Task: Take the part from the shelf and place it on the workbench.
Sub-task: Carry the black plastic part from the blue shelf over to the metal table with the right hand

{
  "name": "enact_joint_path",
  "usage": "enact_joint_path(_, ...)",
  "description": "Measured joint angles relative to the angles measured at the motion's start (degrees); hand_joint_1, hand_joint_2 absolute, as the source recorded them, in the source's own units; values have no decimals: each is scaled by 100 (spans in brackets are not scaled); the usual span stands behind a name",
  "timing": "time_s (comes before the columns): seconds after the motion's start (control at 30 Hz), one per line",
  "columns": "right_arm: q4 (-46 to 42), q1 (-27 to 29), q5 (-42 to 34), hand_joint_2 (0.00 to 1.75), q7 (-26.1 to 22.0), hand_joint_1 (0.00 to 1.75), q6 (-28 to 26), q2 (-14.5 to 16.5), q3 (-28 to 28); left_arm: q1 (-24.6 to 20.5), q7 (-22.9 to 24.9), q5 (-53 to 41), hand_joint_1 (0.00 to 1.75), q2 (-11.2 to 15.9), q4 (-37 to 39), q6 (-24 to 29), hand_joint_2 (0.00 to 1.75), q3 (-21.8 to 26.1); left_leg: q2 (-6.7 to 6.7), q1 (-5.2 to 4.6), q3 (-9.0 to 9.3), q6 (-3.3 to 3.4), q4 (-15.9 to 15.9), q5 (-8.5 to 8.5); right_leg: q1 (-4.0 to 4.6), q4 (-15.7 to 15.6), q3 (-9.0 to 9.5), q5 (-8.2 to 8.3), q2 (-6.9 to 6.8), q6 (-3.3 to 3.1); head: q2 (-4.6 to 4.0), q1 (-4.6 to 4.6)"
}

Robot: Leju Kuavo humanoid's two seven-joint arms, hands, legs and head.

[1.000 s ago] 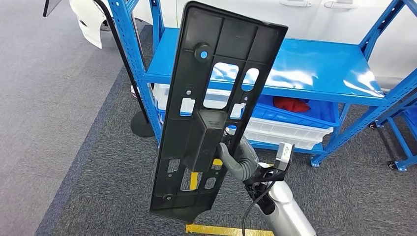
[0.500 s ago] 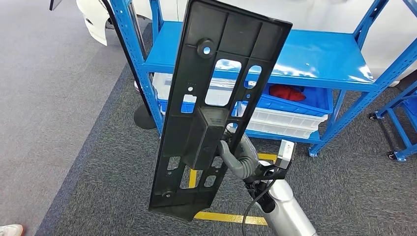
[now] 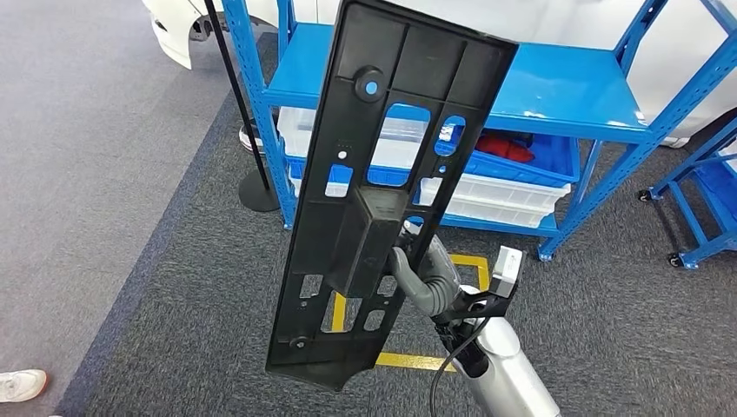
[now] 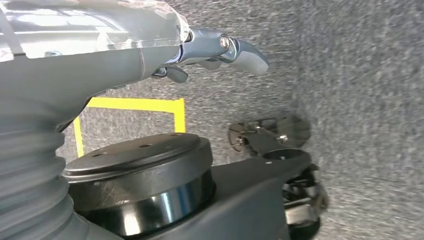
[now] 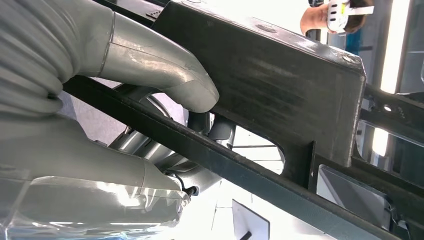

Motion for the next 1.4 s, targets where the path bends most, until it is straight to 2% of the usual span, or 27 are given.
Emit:
enact_joint_path(0.07,-45,28,-9,175,-6,175,-38,0,-16,0,-7,-17,0,0,0,-1,175,-1,-7,-11,-67,-59,20,83,27,-686,456,-56,21,-70,0,0)
enact_joint_path(0.1,-75,53,-10,175,-8,175,-57,-1,-28,0,-9,-27,0,0,0,-1,175,-1,-9,-12,-78,-94,11,128,46,-839,534,-110,30,-110,0,0)
enact_joint_path(0.17,-134,118,-1,175,-4,175,-90,-1,-50,8,-9,-40,0,1,0,-2,175,-1,-13,-4,-95,-166,-10,200,56,-884,491,-36,25,-197,0,1)
enact_joint_path(0.2,-162,143,11,175,2,175,-103,-2,-56,15,-9,-45,0,1,0,-3,175,-1,-13,0,-137,-196,38,134,49,-897,445,19,15,-248,0,1)
enact_joint_path(0.27,-215,193,36,175,10,175,-139,-2,-68,25,-6,-58,0,4,0,-7,175,-1,-13,5,-288,-231,430,-301,35,-922,316,155,-4,-341,0,0)
enact_joint_path(0.33,-248,243,51,175,14,175,-165,-2,-90,28,3,-76,0,5,0,-10,175,-2,-13,6,-470,-248,1157,-846,66,-912,161,274,-10,-384,0,0)
enact_joint_path(0.37,-259,271,57,175,14,175,-172,-2,-103,29,11,-85,0,6,0,-13,175,-2,-13,5,-511,-252,1471,-969,84,-903,81,331,-13,-391,0,0)
enact_joint_path(0.43,-294,328,83,175,13,175,-193,-3,-130,32,28,-96,0,7,0,-17,175,-3,-13,2,-335,-227,1576,-841,120,-877,-83,438,-17,-394,0,0)
enact_joint_path(0.5,-367,387,131,175,13,175,-240,-7,-161,28,38,-102,0,8,0,-19,175,-3,-14,-23,199,-140,930,-589,148,-848,-217,532,-16,-387,0,0)
enact_joint_path(0.57,-462,445,173,175,10,175,-281,-17,-206,18,40,-103,0,12,0,-20,175,-5,-15,-63,716,-60,152,-592,163,-828,-298,619,-21,-351,0,-1)
enact_joint_path(0.63,-544,500,203,175,1,175,-299,-28,-252,23,39,-102,0,15,0,-27,175,-5,-16,-98,863,-31,-161,-626,144,-845,-332,718,-30,-288,0,-1)
enact_joint_path(0.7,-615,561,226,175,-15,175,-320,-51,-300,35,32,-99,0,9,0,-41,175,-5,-1,-74,799,10,-228,-498,134,-854,-376,745,-15,-219,0,1)
enact_joint_path(0.73,-647,588,234,175,-23,175,-333,-68,-328,34,28,-97,0,7,0,-47,175,-5,12,-53,754,45,-264,-420,130,-773,-426,622,1,-182,0,1)
enact_joint_path(0.77,-672,610,238,175,-31,175,-344,-86,-357,31,24,-96,0,3,0,-53,175,-5,25,-31,695,68,-293,-337,120,-583,-499,392,15,-141,0,1)
enact_joint_path(0.83,-696,640,243,175,-40,175,-355,-108,-401,31,21,-96,0,2,0,-56,175,-5,38,-29,537,84,-283,-207,68,95,-678,-172,25,-65,0,1)
enact_joint_path(0.87,-700,651,244,175,-44,175,-351,-111,-413,34,20,-96,0,2,0,-54,175,-5,43,-26,449,70,-267,-149,40,441,-739,-329,23,-31,0,1)
enact_joint_path(0.9,-700,658,244,175,-46,175,-342,-113,-419,35,20,-95,0,2,0,-50,175,-5,48,-20,359,55,-244,-98,13,657,-737,-353,22,0,0,1)
enact_joint_path(0.93,-699,660,245,175,-47,175,-330,-113,-421,34,17,-95,0,2,0,-45,175,-5,53,-9,267,35,-213,-53,-15,689,-646,-268,21,29,0,1)
enact_joint_path(1.0,-699,649,245,175,-54,175,-301,-114,-421,31,5,-92,0,2,0,-39,175,-5,57,21,91,-21,-121,18,-75,133,-165,-22,22,92,0,0)
enact_joint_path(1.07,-704,632,251,175,-62,175,-278,-113,-422,27,-14,-87,0,7,-2,-30,175,-5,50,32,-45,-98,-36,82,-69,-578,311,-15,43,72,0,0)
enact_joint_path(1.1,-706,626,254,175,-65,175,-272,-114,-424,25,-23,-85,0,9,-3,-22,175,-5,45,27,-80,-137,-15,117,-53,-767,411,-65,57,28,0,-1)
enact_joint_path(1.17,-709,625,257,175,-71,175,-267,-116,-428,31,-33,-81,0,13,-4,-5,175,-5,36,24,-117,-215,-24,201,-24,-799,383,-37,67,-101,0,-1)
enact_joint_path(1.23,-708,617,257,175,-74,175,-260,-116,-430,36,-37,-78,0,16,-4,10,175,-5,31,41,-197,-277,93,62,-24,-799,293,54,42,-220,0,-1)
enact_joint_path(1.27,-708,611,257,175,-75,175,-256,-116,-430,37,-39,-77,0,17,-4,15,175,-5,30,48,-270,-295,288,-152,-27,-804,236,111,29,-275,0,-1)
enact_joint_path(1.33,-704,602,254,175,-80,175,-252,-116,-431,34,-44,-80,0,21,-4,26,175,-5,30,50,-458,-308,974,-725,0,-801,99,224,13,-340,0,-2)
enact_joint_path(1.37,-697,601,250,175,-84,175,-252,-116,-432,34,-55,-87,0,24,-4,30,175,-5,30,48,-528,-309,1340,-923,20,-798,23,278,9,-354,0,-2)
enact_joint_path(1.4,-689,602,247,175,-88,175,-253,-116,-434,34,-73,-98,0,26,-4,32,175,-5,30,44,-537,-302,1597,-993,43,-794,-55,330,7,-363,0,-2)
